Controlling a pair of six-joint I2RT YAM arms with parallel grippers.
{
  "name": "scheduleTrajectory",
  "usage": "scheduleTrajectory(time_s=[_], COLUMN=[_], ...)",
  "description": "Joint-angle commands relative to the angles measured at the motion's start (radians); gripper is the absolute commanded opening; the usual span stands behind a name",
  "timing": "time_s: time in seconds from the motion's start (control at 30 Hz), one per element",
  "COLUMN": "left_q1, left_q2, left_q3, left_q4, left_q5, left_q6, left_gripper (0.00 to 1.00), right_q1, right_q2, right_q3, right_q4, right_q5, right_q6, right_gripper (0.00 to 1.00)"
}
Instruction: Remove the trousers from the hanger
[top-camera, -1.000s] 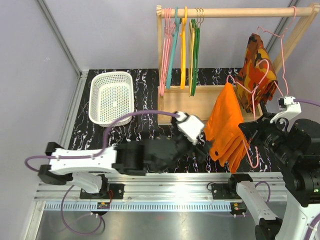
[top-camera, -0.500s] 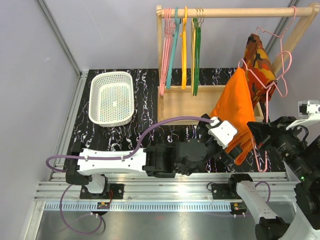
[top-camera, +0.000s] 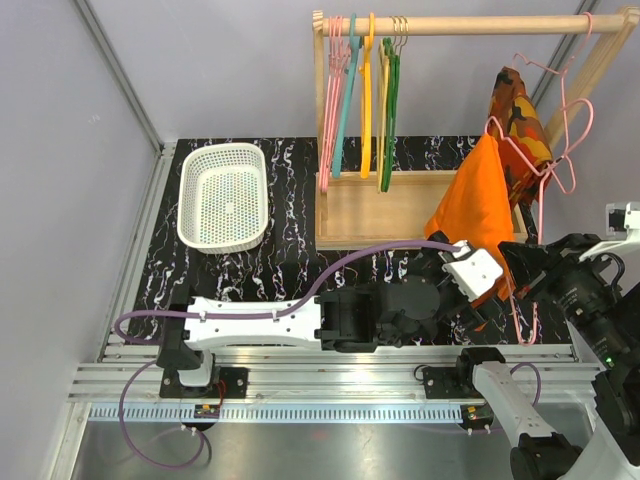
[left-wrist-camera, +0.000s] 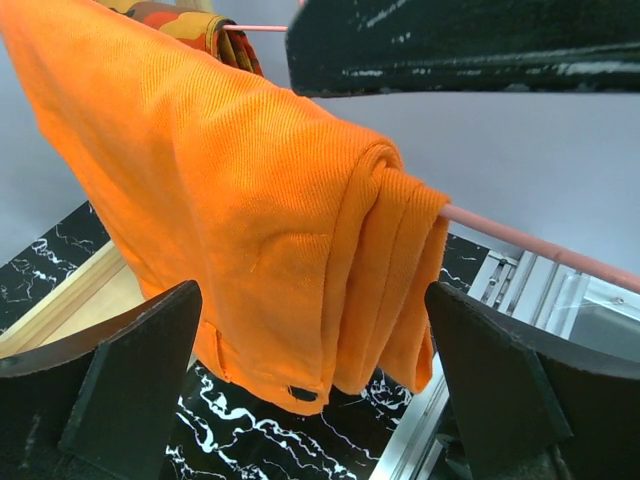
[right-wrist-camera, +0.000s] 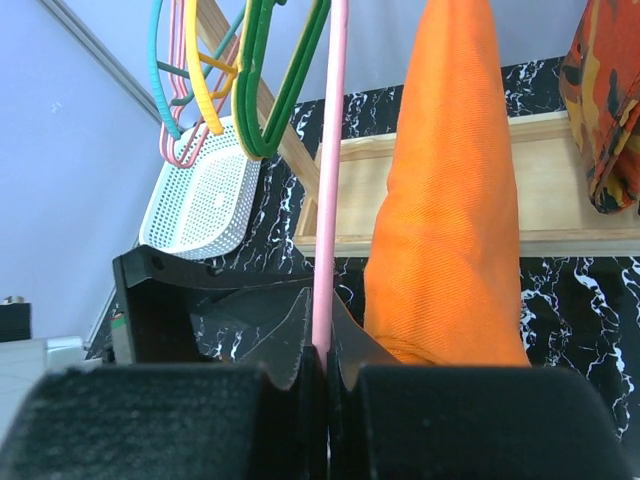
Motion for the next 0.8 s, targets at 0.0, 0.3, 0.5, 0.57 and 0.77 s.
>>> scheduleTrajectory(time_s=[0.0, 0.3, 0.5, 0.57, 0.77], left_q1=[0.016, 0.039, 0.039, 0.039, 0.039], left_q2=[0.022, 0.046, 0.03, 0.027, 0.029], left_q3=[0.065, 0.082, 0.056, 0.053, 0.055], left_q4=[0.08, 0.102, 0.163, 0.192, 0.223], left_q5=[-0.008, -0.049, -0.141, -0.192, -0.207], left_q6=[0.035, 0.11, 0.182, 0.185, 0.159], left_gripper=[0.97, 0.72, 0.71, 0.72, 0.87], right_q1=[-0.002, -0.003, -0.002, -0.002, -0.002], right_q2=[-0.005, -0.01, -0.014, -0.017, -0.022], right_q3=[0.074, 0.086, 0.063, 0.045, 0.005], right_q4=[0.262, 0.261, 0.273, 0.285, 0.324], right_q5=[-0.018, -0.02, -0.029, -0.027, -0.062], right_q6=[-0.004, 0.0, 0.005, 0.008, 0.058], right_gripper=[0.0, 0.0, 0.0, 0.0, 0.0])
